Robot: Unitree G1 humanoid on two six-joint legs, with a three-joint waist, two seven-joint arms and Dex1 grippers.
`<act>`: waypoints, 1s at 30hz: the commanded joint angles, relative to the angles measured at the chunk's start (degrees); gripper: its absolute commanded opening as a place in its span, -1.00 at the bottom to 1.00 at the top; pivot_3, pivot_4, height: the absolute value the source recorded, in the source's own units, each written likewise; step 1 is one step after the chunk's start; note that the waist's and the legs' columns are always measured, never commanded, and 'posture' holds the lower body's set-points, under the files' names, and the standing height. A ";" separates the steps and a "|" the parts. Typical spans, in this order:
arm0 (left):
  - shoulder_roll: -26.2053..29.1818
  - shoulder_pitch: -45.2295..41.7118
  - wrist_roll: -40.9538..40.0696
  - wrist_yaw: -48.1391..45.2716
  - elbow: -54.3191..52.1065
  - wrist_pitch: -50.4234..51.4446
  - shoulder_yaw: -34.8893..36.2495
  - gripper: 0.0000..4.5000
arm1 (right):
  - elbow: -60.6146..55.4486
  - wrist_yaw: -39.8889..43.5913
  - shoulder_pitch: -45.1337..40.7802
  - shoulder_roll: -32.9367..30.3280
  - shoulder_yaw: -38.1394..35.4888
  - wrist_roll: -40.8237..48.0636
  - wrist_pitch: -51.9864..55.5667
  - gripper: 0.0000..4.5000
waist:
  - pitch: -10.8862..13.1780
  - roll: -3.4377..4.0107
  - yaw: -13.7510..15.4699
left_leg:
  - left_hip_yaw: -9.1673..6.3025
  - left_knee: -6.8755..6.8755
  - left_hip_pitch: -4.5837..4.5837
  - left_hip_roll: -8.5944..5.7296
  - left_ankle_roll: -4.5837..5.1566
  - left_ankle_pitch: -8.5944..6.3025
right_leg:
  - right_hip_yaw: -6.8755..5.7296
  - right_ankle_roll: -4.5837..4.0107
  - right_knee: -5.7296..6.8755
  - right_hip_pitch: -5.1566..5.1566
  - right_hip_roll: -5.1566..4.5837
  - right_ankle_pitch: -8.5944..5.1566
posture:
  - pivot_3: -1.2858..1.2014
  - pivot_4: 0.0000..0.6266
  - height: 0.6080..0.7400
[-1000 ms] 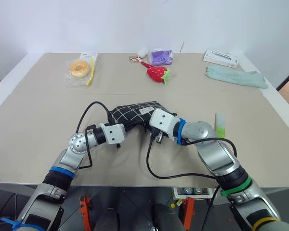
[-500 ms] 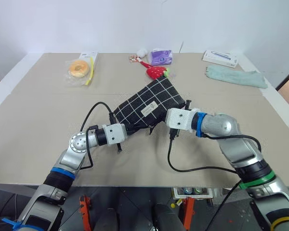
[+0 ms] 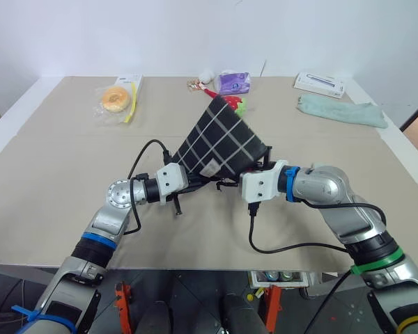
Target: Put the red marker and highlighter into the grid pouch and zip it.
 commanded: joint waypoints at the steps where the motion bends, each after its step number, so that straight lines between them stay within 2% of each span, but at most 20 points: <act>1: -0.26 -1.18 -2.42 0.36 -3.57 0.07 2.79 -1.00 | -4.54 3.36 1.46 0.71 -1.88 3.85 8.81 -0.77 | 0.00 0.00 0.01 | 0.00 0.00 0.00 0.00 0.00 0.00 | 0.00 0.00 0.00 0.00 0.00 0.00 | 0.03 -0.52 0.99; 4: -0.11 -0.54 -2.37 0.42 -4.55 0.32 2.70 -1.00 | -7.31 4.26 2.21 1.32 -3.11 5.93 13.82 -0.77 | 0.00 0.00 -0.03 | -0.01 -0.01 0.00 0.00 0.00 0.00 | -0.01 0.02 0.00 0.00 0.00 -0.03 | 0.03 -0.52 0.99; 8: 0.40 0.19 -2.18 0.29 -6.15 0.99 2.90 -1.00 | -10.15 4.01 3.18 1.03 -4.80 7.53 14.26 -0.77 | 0.00 0.00 0.02 | -0.02 -0.01 0.00 0.01 0.00 0.00 | -0.02 0.18 0.00 0.00 0.00 -0.12 | 0.03 -0.52 0.99; 12: 1.19 -0.45 -2.30 -0.44 -7.08 1.54 3.19 -1.00 | -9.64 4.82 3.88 -4.32 -5.31 3.88 11.37 -0.77 | 0.00 0.00 0.01 | 0.00 0.02 0.00 -0.01 -0.01 0.00 | 0.00 0.25 0.00 0.00 -0.02 -0.14 | 0.03 -0.52 0.99; 16: 1.42 -1.11 -1.69 -1.15 -6.94 1.56 2.66 -1.00 | -11.60 7.88 3.73 -6.87 -4.81 4.86 14.33 -0.77 | 0.00 0.00 -0.06 | 0.00 0.02 0.00 0.00 0.00 0.00 | -0.01 0.25 0.00 0.00 0.00 -0.15 | 0.03 -0.52 0.99; 25: 0.46 -1.14 -3.22 -2.89 -9.01 3.68 2.37 -1.00 | -7.38 6.30 0.23 -5.13 -2.51 1.65 5.61 -0.77 | 0.01 -0.01 -0.02 | 0.01 0.03 0.01 0.01 0.00 0.00 | 0.00 0.26 0.00 0.01 0.00 -0.15 | 0.03 -0.52 0.99; 30: 0.28 -0.73 -3.64 -2.65 -10.15 5.27 2.70 -1.00 | -5.81 7.70 -0.82 -4.59 -2.20 1.41 4.87 -0.77 | 0.01 -0.01 -0.01 | 0.00 0.03 0.00 0.01 0.00 0.00 | 0.00 0.25 0.00 0.00 0.00 -0.15 | 0.03 -0.52 0.99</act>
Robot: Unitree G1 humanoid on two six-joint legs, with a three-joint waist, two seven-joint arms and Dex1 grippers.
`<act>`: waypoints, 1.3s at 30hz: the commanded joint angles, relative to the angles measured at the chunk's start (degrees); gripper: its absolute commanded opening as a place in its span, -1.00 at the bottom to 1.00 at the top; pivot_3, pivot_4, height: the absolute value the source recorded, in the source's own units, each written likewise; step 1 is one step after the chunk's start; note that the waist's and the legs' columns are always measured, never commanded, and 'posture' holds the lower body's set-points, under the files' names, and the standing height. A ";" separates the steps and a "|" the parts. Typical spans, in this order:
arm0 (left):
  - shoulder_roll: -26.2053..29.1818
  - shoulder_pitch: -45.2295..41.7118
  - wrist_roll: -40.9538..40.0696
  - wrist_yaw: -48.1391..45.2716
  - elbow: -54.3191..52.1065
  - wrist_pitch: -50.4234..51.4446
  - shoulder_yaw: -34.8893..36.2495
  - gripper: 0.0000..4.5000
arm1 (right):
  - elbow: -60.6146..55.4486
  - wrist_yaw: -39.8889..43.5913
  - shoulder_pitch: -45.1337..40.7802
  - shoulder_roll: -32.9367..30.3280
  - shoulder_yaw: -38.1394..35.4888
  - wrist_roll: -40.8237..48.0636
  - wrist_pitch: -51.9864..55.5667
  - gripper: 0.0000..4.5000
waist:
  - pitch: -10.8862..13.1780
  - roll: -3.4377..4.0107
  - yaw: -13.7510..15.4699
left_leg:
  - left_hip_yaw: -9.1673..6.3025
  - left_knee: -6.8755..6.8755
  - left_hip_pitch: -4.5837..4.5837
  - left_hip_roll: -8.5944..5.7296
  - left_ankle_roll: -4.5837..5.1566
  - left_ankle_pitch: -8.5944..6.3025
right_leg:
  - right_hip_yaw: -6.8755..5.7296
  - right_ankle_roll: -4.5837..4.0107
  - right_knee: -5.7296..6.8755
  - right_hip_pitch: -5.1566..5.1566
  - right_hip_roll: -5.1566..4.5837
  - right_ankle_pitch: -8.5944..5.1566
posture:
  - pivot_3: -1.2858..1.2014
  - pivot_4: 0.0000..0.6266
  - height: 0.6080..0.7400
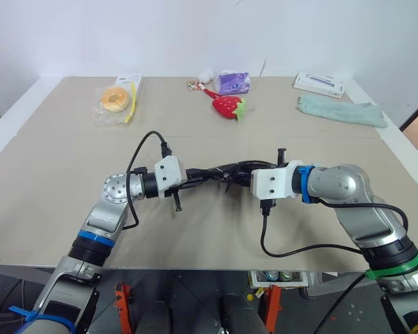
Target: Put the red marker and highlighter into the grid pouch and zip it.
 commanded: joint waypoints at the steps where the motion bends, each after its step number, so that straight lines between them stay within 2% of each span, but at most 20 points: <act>1: -0.41 -0.80 -1.52 0.41 -3.09 0.53 1.27 -1.00 | -0.56 0.80 -1.67 0.08 -0.26 0.12 -0.63 -0.55 | 0.00 0.00 0.01 | 0.00 0.00 -0.01 0.00 0.00 0.00 | 0.00 0.00 0.00 0.00 0.00 0.00 | 0.03 -0.52 0.99; 6: -0.68 -0.67 -0.35 2.88 -1.90 0.35 2.26 -1.00 | -3.45 3.63 -1.22 -1.08 -3.76 4.90 3.89 0.56 | 0.00 0.00 0.00 | 0.00 0.00 0.00 0.00 0.00 0.00 | 0.00 0.00 0.00 0.00 0.00 0.00 | 0.03 -0.52 0.99; 7: -1.22 -0.94 -1.12 3.86 -1.43 0.70 3.18 -1.00 | -5.40 4.74 -0.61 -1.69 -6.02 7.92 7.57 0.82 | 0.00 0.00 0.02 | 0.00 0.00 0.00 0.00 0.00 0.00 | 0.00 -0.01 0.00 0.00 0.00 0.01 | 0.03 -0.52 0.99; 8: -1.57 -1.12 -1.77 4.54 -1.19 1.13 3.83 -1.00 | -7.07 5.48 -0.05 -2.04 -8.00 10.69 11.01 0.97 | 0.00 0.00 0.04 | 0.00 0.01 0.00 -0.01 0.00 0.00 | 0.00 -0.01 0.00 0.00 -0.01 0.01 | 0.03 -0.52 0.99; 10: -1.85 -1.27 -2.05 5.12 -0.60 1.43 4.53 -1.00 | -10.57 5.75 0.97 -1.52 -12.44 17.18 18.71 0.97 | 0.01 -0.01 0.09 | -0.01 0.02 -0.02 -0.01 0.00 0.00 | 0.00 -0.03 0.00 0.01 -0.01 0.02 | 0.03 -0.52 0.99; 14: -1.81 -0.95 -1.75 5.30 0.27 1.48 4.85 -1.00 | -15.77 -0.98 1.95 2.43 -24.18 28.96 37.65 0.97 | 0.01 -0.01 0.09 | -0.05 0.02 -0.01 0.00 0.00 0.00 | -0.03 -0.26 0.00 0.03 -0.01 0.16 | 0.03 -0.52 0.99; 18: -1.94 -0.67 -1.92 5.26 0.29 1.67 4.84 -1.00 | -12.99 -16.24 2.54 5.18 -31.02 24.78 51.87 0.97 | 0.00 -0.03 0.13 | -0.05 0.04 -0.01 -0.01 0.00 0.00 | -0.04 -0.05 0.00 0.05 -0.01 0.06 | 0.03 -0.52 0.99; 25: -2.15 -0.81 -2.20 4.47 0.60 1.94 4.46 -1.00 | -10.33 -33.67 5.99 10.85 -32.43 18.13 65.42 0.97 | -0.01 -0.01 0.05 | -0.02 -0.01 0.02 0.00 -0.03 0.04 | 0.02 -0.04 0.01 0.02 0.02 0.08 | 0.03 -0.52 0.99; 32: -2.58 -1.64 -2.31 3.97 1.23 1.81 4.37 -1.00 | -6.49 -41.44 8.56 19.01 -34.23 17.49 66.65 0.97 | -0.02 0.00 0.00 | 0.00 -0.01 0.02 -0.01 -0.03 0.04 | 0.04 -0.02 0.00 0.02 0.02 0.08 | 0.03 -0.52 0.99; 39: -2.76 -1.62 -2.56 3.99 0.89 1.77 4.53 -1.00 | -1.95 -42.81 11.14 18.71 -32.37 17.03 65.13 0.97 | -0.04 0.01 0.01 | 0.01 -0.01 0.02 -0.02 -0.02 0.04 | 0.06 0.00 0.00 0.03 0.01 0.08 | 0.03 -0.52 0.99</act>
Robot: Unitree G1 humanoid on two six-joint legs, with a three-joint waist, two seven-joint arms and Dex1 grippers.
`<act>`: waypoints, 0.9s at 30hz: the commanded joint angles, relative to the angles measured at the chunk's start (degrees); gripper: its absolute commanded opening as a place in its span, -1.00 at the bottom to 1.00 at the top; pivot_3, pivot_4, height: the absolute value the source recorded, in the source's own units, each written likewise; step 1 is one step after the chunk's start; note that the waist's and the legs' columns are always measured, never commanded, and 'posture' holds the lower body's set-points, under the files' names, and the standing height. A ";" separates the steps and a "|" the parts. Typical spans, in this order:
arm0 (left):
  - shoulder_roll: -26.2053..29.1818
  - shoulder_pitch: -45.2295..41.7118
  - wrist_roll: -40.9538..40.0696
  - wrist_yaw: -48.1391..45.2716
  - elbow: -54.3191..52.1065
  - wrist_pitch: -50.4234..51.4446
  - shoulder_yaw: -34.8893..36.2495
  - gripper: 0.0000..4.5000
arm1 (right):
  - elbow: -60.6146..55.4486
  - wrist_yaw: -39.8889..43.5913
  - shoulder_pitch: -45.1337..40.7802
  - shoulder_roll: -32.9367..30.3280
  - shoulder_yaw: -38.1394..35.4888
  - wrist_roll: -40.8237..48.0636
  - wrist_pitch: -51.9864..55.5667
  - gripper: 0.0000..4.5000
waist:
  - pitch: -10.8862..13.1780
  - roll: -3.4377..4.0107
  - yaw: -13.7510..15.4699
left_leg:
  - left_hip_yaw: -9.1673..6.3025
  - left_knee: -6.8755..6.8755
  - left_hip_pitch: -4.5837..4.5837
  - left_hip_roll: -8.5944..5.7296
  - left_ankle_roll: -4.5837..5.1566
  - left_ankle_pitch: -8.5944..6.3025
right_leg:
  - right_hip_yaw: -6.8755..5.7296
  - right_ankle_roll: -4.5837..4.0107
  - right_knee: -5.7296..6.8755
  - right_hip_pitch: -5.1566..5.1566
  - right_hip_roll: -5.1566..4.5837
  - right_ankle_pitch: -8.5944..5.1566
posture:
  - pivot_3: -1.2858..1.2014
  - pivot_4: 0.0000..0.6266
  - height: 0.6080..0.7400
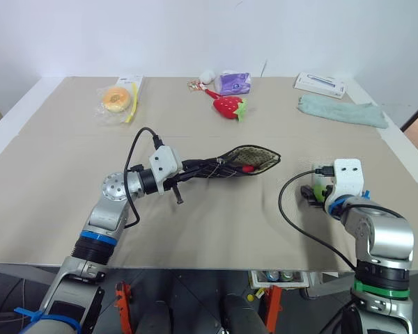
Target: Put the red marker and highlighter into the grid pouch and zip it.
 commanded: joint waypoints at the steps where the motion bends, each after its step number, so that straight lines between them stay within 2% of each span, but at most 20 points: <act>1: -0.22 -1.33 -1.16 -0.06 -1.30 -0.39 1.25 -1.00 | 1.66 -0.69 1.39 -1.07 0.20 -0.48 -1.80 0.87 | 0.00 0.00 0.00 | 0.00 0.00 0.01 0.00 0.00 0.00 | 0.00 0.00 0.00 0.00 0.00 0.00 | 0.03 -0.52 0.99; 3: -0.25 -1.33 -1.16 -0.02 -1.28 -0.44 1.25 -1.00 | 1.69 -0.56 1.29 -1.39 0.12 -0.25 -1.93 0.61 | 0.00 0.00 -0.01 | 0.00 0.01 0.02 0.00 0.00 0.00 | 0.01 0.01 0.00 0.02 0.00 0.00 | 0.03 -0.52 0.99; 8: -0.52 -1.51 -1.12 0.16 -0.94 -0.82 1.31 -1.00 | 0.83 1.28 -0.88 -2.08 -1.57 2.09 -3.04 -0.43 | 0.00 0.00 0.04 | 0.00 0.03 0.01 -0.02 0.03 0.02 | 0.03 0.02 -0.01 0.05 -0.01 0.01 | 0.03 -0.52 0.99; 9: -0.56 -1.60 -1.11 0.17 -0.84 -0.85 1.32 -1.00 | -0.19 3.20 -1.56 -2.78 -1.62 3.33 -5.12 -0.52 | 0.01 0.00 0.02 | 0.00 0.03 0.01 -0.02 0.03 0.02 | 0.04 0.03 -0.01 0.04 0.00 0.01 | 0.03 -0.52 0.99; 13: -0.81 -1.90 -1.12 0.07 -0.50 -0.94 1.32 -1.00 | -7.32 22.44 -0.52 -14.57 3.11 6.83 -26.21 -0.52 | 0.20 0.33 -0.05 | 0.05 -0.01 -0.04 -0.06 0.03 0.02 | 0.11 0.10 -0.02 -0.03 -0.02 -0.02 | 0.03 -0.52 0.99; 17: -0.95 -1.89 -1.04 -0.52 0.06 -1.10 1.15 -1.00 | -9.66 37.16 -3.18 -24.64 3.44 12.70 -35.37 -0.52 | 0.21 0.27 -0.23 | 0.04 -0.05 0.01 -0.01 0.19 -0.08 | 0.07 0.15 -0.04 0.00 0.03 -0.13 | 0.03 -0.52 0.99; 20: -1.07 -1.97 -0.88 -0.74 0.44 -1.28 1.11 -1.00 | -8.72 44.26 -6.18 -31.76 6.79 13.37 -36.65 -0.52 | 0.22 0.27 -0.14 | 0.04 -0.04 0.01 -0.01 0.23 -0.10 | 0.06 0.13 -0.04 0.01 0.03 -0.14 | 0.03 -0.52 0.99; 24: -1.31 -2.08 -0.76 -0.80 0.58 -1.42 1.20 -1.00 | -7.80 49.87 -7.48 -37.70 12.01 11.65 -38.16 -0.52 | 0.23 0.14 -0.01 | 0.05 0.02 -0.01 -0.03 0.23 -0.10 | 0.07 0.13 -0.05 0.02 0.00 -0.14 | 0.03 -0.52 0.99; 27: -1.46 -1.74 -0.66 -0.54 -0.02 -1.31 1.06 -1.00 | -5.64 51.88 -9.12 -39.45 17.38 7.69 -41.11 -0.52 | 0.24 0.14 -0.04 | 0.09 0.04 -0.02 -0.04 0.23 -0.10 | 0.10 0.13 -0.05 0.00 -0.03 -0.14 | 0.03 -0.52 0.99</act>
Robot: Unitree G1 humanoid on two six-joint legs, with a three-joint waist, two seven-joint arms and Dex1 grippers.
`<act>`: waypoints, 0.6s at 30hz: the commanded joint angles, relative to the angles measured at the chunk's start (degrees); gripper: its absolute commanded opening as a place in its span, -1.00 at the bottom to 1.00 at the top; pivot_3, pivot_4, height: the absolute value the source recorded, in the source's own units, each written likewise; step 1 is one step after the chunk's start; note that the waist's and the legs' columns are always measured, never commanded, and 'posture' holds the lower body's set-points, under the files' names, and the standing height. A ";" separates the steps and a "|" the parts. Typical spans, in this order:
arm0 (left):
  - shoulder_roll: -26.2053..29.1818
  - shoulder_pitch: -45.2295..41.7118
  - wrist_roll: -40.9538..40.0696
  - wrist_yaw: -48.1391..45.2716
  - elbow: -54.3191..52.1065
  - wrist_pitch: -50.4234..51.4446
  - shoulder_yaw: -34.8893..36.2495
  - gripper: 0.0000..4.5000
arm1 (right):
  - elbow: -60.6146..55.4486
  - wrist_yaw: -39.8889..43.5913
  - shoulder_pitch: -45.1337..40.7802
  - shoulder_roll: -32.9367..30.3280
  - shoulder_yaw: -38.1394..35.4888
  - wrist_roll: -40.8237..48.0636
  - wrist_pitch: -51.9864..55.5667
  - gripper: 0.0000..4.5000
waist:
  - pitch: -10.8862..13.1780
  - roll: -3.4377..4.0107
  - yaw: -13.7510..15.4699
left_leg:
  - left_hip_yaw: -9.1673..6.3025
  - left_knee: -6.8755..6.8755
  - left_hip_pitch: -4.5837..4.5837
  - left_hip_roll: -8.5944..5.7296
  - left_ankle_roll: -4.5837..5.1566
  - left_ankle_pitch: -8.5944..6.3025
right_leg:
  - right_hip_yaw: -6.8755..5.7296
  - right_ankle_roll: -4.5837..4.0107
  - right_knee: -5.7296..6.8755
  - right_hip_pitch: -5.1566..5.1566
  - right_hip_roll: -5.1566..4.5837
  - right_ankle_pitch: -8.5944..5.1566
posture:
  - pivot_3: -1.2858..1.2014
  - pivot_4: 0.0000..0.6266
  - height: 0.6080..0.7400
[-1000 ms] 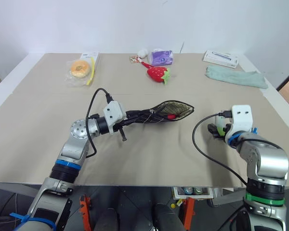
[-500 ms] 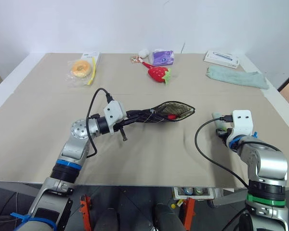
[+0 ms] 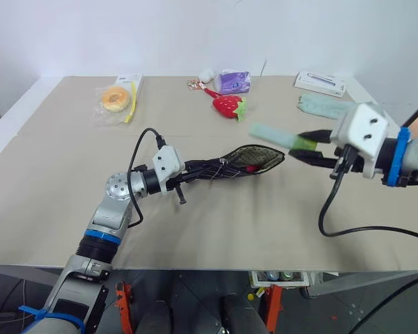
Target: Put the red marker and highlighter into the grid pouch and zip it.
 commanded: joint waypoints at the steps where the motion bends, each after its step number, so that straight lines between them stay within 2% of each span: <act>1: -0.06 -0.78 -0.55 0.51 -2.04 -0.92 1.03 -1.00 | 1.73 1.88 -2.26 -1.38 3.77 -3.98 -3.76 -0.52 | 0.00 0.00 0.01 | 0.00 0.00 0.00 0.00 0.00 0.00 | -0.01 0.00 0.00 0.00 0.00 0.00 | 0.03 -0.52 0.99; 7: -0.17 -0.03 -0.66 0.71 -3.33 -0.46 0.90 -1.00 | 5.95 1.97 -5.01 -0.02 9.22 -9.60 -8.07 -0.52 | 0.01 -0.01 -0.01 | 0.00 -0.01 -0.02 0.00 -0.01 0.00 | 0.00 0.00 0.00 -0.04 0.00 0.00 | 0.03 -0.52 0.99; 13: -1.23 0.09 -0.60 0.40 -3.74 -0.11 -0.19 -1.00 | 8.24 2.18 -13.84 7.60 16.10 -13.81 -9.35 -0.52 | 0.01 -0.01 -0.17 | 0.00 -0.02 0.01 0.03 -0.03 0.02 | -0.01 -0.04 0.01 -0.05 0.03 0.02 | 0.03 -0.52 0.99; 18: -1.48 -0.06 -0.64 0.44 -3.89 0.10 -0.23 -1.00 | 8.88 2.47 -16.15 11.36 18.82 -16.20 -9.58 -0.52 | 0.01 -0.01 0.15 | -0.03 -0.02 -0.06 0.01 -0.06 0.03 | -0.04 -0.02 0.01 -0.06 -0.01 0.01 | 0.03 -0.52 0.99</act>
